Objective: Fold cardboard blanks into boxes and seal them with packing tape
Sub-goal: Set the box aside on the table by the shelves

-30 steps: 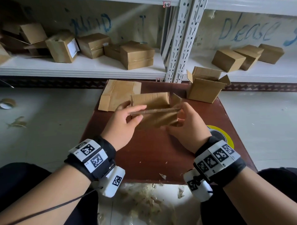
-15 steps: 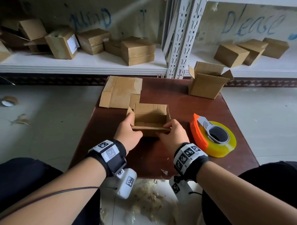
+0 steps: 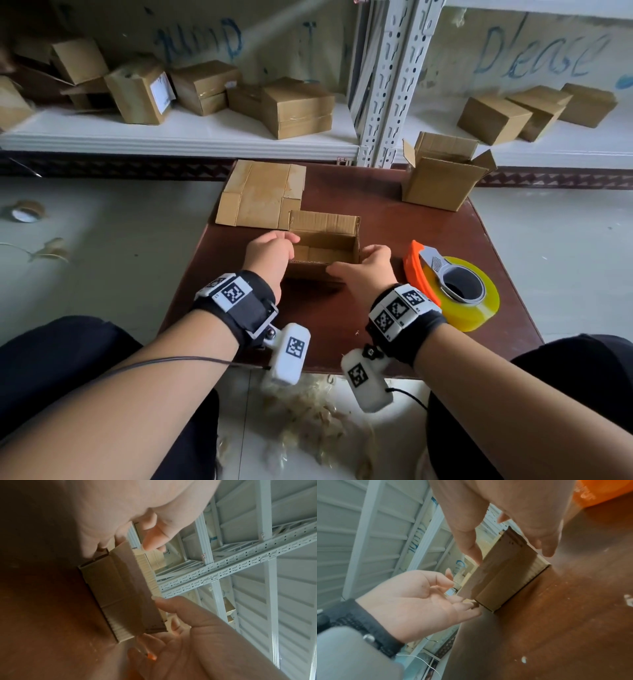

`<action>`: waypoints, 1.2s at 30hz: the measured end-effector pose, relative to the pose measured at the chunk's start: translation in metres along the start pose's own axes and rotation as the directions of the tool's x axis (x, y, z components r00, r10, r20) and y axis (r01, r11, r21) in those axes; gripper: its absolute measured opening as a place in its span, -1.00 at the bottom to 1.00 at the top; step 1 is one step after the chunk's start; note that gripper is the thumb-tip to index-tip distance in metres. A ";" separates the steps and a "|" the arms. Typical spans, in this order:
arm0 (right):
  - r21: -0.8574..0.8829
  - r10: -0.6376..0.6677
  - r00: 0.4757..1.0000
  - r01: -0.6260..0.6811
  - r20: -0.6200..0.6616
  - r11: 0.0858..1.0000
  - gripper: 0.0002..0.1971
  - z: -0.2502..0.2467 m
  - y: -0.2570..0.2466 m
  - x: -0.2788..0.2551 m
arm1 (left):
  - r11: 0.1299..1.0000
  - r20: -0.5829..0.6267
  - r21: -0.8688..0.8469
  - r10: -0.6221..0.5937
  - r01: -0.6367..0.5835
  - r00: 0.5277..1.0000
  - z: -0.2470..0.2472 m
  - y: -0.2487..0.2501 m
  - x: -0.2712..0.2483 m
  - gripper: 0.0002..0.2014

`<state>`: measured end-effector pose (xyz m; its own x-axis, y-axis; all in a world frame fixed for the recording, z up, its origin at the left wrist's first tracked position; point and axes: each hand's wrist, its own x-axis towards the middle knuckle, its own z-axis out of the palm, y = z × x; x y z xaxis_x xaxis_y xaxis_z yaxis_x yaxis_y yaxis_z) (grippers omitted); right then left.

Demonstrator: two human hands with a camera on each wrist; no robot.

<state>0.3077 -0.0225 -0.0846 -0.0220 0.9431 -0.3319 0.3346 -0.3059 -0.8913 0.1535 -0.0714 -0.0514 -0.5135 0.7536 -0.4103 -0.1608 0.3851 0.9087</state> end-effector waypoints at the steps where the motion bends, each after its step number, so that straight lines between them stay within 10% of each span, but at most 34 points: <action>1: 0.005 0.005 1.000 -0.005 -0.004 1.000 -0.31 -0.002 -0.004 -0.001 | 1.000 -0.031 -0.007 -0.003 0.003 1.000 0.000 0.005 -0.003 -0.68; 6: 0.147 0.064 0.995 -0.052 -0.076 0.988 -0.11 -0.015 -0.027 -0.006 | 0.996 -0.039 0.011 0.089 -0.088 0.995 -0.016 0.035 -0.013 -0.72; 10: 0.309 0.053 0.990 -0.011 -0.128 0.951 -0.31 -0.037 -0.052 -0.013 | 0.982 -0.080 -0.036 0.184 -0.187 0.980 -0.046 0.058 -0.014 -0.93; 21: 0.461 -0.208 0.978 0.194 -0.022 0.866 -0.91 -0.079 -0.064 -0.053 | 0.990 0.022 -0.110 0.090 -0.087 0.996 -0.053 0.038 -0.021 -0.57; 33: 0.395 -0.133 0.987 0.158 -0.091 0.905 -0.60 -0.055 -0.059 -0.024 | 0.997 0.022 -0.083 0.001 0.001 1.000 -0.015 0.023 0.008 -0.91; 36: 0.477 -0.095 0.986 0.150 -0.138 0.866 -0.64 -0.043 -0.050 -0.011 | 0.998 -0.023 -0.064 -0.027 0.025 0.999 -0.010 0.011 0.025 -0.66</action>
<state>0.3321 -0.0114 -0.0230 0.0769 0.9767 -0.2003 -0.1625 -0.1859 -0.9690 0.1304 -0.0535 -0.0505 -0.5279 0.7309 -0.4324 -0.2269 0.3693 0.9012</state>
